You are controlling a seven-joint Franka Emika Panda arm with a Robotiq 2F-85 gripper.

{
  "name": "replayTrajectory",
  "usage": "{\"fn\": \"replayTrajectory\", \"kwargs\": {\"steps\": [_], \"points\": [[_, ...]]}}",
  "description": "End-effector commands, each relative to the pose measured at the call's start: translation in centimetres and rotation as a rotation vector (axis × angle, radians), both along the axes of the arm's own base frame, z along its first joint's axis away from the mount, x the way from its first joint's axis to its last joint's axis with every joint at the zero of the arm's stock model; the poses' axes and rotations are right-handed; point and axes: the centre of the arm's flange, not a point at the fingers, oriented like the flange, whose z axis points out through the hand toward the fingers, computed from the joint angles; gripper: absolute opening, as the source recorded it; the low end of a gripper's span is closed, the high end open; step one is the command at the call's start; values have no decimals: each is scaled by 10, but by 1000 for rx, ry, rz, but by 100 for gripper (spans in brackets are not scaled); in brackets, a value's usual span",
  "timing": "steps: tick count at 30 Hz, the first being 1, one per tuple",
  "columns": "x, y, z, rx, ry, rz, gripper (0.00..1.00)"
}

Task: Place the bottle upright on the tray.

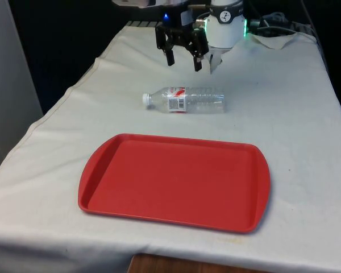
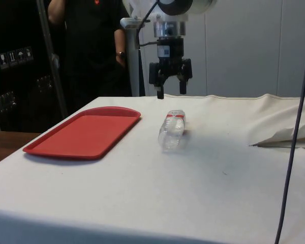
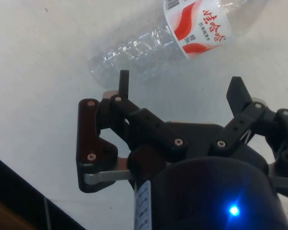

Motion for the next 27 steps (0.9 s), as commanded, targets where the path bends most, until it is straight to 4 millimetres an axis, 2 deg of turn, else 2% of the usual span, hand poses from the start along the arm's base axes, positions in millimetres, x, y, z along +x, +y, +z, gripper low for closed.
{"fn": "replayTrajectory", "kwargs": {"steps": [1,27], "points": [[1,-2,0,7,2,-12,100],[0,-14,-2,70,4,-110,100]]}}
